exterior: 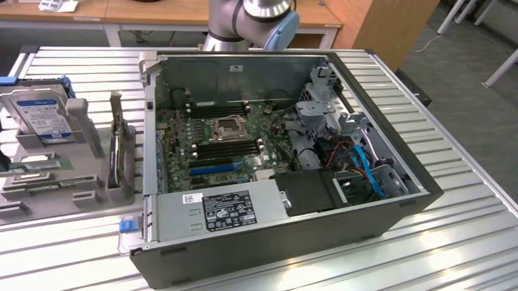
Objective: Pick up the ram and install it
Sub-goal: 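Pick up the ram and move it above insertion slot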
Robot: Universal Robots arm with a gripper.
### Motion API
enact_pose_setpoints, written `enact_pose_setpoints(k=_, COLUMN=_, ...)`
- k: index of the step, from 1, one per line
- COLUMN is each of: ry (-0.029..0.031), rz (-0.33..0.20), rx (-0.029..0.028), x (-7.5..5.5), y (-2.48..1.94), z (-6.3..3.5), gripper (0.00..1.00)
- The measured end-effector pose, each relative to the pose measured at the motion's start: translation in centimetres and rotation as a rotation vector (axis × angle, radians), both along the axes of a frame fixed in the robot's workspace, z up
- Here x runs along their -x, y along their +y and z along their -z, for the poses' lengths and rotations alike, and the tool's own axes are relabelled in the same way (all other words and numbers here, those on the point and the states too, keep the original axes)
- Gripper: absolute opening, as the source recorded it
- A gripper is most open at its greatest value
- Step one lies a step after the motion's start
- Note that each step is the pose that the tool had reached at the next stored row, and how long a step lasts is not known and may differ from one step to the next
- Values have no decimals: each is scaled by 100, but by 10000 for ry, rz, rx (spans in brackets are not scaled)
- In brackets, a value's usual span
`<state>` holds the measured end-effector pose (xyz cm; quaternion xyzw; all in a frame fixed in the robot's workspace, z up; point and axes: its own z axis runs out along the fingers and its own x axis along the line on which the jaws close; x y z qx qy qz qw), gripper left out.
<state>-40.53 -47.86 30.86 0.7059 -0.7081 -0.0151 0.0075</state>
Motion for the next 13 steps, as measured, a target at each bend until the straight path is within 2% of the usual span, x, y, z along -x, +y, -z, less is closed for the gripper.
enact_pose_setpoints(k=6, ry=2, rz=-104, rx=60, x=0, y=2, z=-195, gripper=12)
enact_pose_setpoints(k=13, ry=4, rz=-143, rx=109, x=0, y=2, z=-512, gripper=12)
